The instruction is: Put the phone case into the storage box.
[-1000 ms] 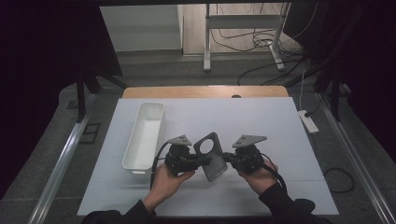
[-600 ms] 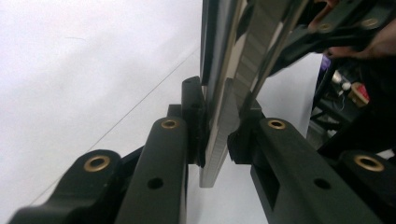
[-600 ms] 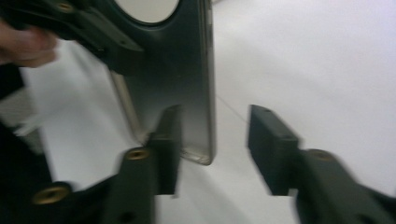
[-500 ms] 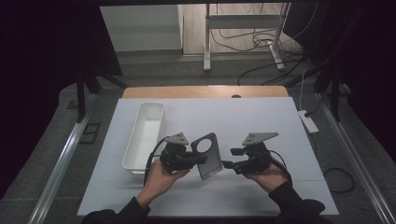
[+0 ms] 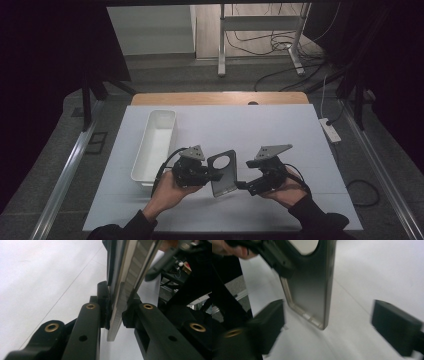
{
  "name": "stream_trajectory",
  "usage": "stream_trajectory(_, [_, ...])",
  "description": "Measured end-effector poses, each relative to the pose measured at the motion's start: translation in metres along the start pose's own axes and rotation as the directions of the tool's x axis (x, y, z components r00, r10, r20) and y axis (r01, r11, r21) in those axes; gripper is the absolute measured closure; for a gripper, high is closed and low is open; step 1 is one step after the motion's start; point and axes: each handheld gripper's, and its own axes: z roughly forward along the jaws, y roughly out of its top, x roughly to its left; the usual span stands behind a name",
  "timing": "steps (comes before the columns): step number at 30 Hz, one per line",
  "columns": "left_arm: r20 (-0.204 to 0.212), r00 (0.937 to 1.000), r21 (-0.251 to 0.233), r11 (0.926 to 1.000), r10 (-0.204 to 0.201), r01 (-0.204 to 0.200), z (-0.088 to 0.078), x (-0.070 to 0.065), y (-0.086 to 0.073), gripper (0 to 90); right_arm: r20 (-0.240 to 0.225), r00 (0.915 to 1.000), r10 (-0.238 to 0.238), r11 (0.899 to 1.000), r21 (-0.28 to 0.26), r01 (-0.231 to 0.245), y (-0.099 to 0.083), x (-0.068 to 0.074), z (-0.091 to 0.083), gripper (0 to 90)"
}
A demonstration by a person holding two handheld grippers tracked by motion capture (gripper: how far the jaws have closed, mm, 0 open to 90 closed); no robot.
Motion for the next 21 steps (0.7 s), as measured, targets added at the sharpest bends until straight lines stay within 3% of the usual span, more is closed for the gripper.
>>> stream_trajectory(1, [0.000,1.0000,0.000,1.0000,0.000,0.000,0.000,0.000,0.000,79.1,0.000,1.0000,0.000,1.000,0.000,0.000,0.000,0.000,0.000,23.7])
stream_trajectory(4, [0.026,0.9995,0.000,0.9999,0.017,-0.017,0.002,-0.003,0.001,79.1,-0.039,0.9991,-0.014,1.000,-0.018,0.013,0.002,0.001,-0.002,41.1])
stream_trajectory(13, [0.094,0.9932,0.014,0.9974,0.068,-0.070,0.008,-0.009,0.001,78.9,-0.106,0.9912,-0.079,0.996,-0.035,0.076,0.004,0.005,-0.002,72.7])
stream_trajectory(18, [0.076,0.9948,0.023,0.9973,0.068,-0.070,0.007,-0.006,-0.001,79.0,-0.127,0.9841,-0.124,0.992,-0.048,0.119,0.004,0.008,-0.006,80.3])
stream_trajectory(21, [0.051,0.9968,0.005,0.9980,0.062,-0.062,0.007,-0.008,0.000,78.8,-0.110,0.9841,-0.140,0.990,-0.049,0.135,0.006,0.011,-0.007,80.6])
